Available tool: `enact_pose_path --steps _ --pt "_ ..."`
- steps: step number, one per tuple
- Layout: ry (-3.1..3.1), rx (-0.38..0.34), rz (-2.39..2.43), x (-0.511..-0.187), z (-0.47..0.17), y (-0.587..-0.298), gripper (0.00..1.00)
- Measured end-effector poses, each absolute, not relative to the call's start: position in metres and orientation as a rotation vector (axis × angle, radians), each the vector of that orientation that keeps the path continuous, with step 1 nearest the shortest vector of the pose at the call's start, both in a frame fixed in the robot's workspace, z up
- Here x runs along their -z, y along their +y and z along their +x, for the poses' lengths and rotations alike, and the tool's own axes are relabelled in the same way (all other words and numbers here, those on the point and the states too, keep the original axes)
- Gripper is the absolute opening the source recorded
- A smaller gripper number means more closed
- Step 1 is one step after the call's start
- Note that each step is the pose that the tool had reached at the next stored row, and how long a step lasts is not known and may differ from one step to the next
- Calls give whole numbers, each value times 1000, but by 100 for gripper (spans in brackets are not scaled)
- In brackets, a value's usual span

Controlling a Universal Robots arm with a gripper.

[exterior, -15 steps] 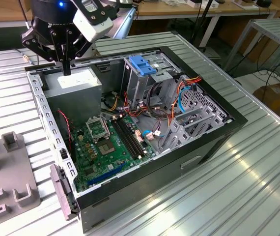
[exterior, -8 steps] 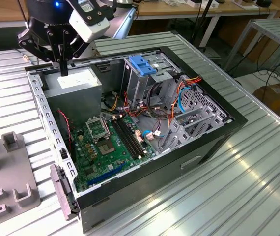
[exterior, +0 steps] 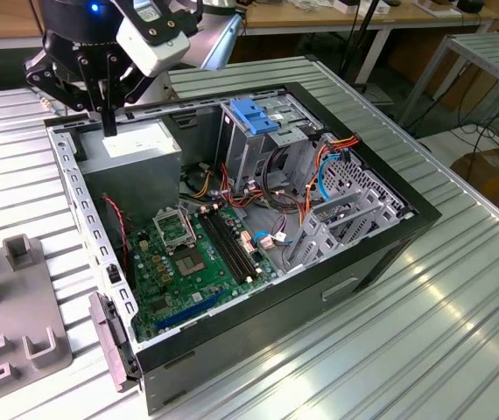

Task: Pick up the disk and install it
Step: 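Reach for the disk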

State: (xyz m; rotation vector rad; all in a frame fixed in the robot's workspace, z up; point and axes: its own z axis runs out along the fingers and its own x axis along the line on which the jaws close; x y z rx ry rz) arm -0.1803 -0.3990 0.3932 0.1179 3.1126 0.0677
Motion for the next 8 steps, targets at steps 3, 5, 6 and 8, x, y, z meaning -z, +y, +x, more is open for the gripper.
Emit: enact_pose_path --steps 3,5,6,8 --pt "3113 -68 118 -393 -182 -399 10" --pt "3113 -68 118 -393 -184 -399 10" --pt "3113 -68 118 -393 -185 -399 10" --pt "3113 -68 118 -393 -186 -399 10"
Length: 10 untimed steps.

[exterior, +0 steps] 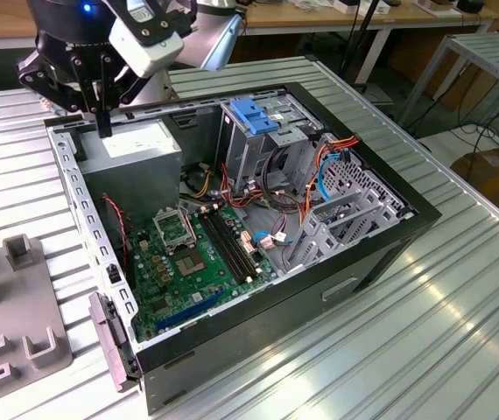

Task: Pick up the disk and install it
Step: 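Reach for the disk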

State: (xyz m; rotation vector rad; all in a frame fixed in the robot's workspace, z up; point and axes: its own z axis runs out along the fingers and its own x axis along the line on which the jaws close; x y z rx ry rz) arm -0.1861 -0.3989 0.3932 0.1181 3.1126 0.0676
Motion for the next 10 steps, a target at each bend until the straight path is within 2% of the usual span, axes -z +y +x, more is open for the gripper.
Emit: enact_pose_path --steps 10 --pt "3113 -68 118 -393 -197 -399 10"
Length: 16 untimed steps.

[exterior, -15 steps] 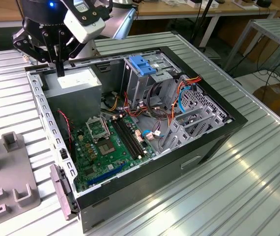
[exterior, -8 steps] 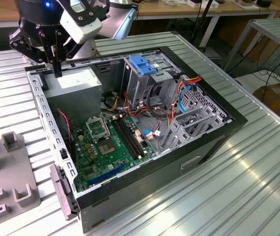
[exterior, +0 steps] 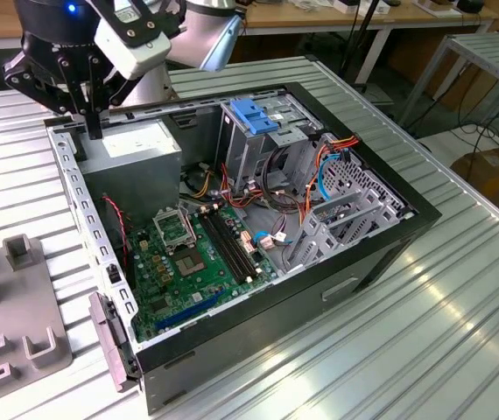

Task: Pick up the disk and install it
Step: 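Reach for the disk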

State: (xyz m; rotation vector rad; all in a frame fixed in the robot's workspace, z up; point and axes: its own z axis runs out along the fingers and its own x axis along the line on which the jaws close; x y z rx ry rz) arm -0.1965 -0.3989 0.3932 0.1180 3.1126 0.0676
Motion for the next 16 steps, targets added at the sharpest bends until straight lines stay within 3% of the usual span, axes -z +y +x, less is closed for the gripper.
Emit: enact_pose_path --steps 16 --pt "3113 -68 118 -392 -256 -388 10"
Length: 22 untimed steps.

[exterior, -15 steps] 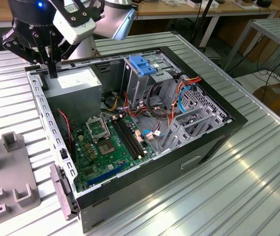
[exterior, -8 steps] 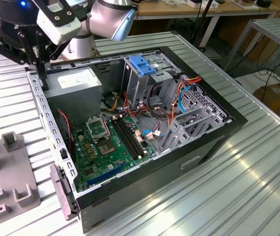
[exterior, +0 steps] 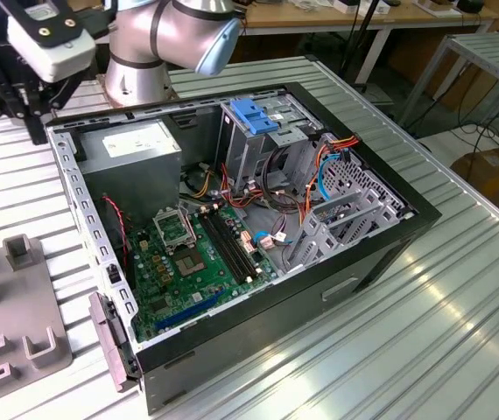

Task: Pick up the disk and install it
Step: 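Reach for the disk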

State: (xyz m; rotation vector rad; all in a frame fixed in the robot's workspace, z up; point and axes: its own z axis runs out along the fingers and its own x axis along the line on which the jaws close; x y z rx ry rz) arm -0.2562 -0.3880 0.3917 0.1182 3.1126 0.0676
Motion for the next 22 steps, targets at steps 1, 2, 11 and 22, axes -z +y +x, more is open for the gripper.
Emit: enact_pose_path --steps 1,2,11,22 --pt "3113 -68 118 -391 -260 -388 10" --pt "3113 -68 118 -391 -266 -387 10" --pt "3110 15 115 -387 -297 -382 10" --pt "3112 18 100 -383 -340 -375 10"
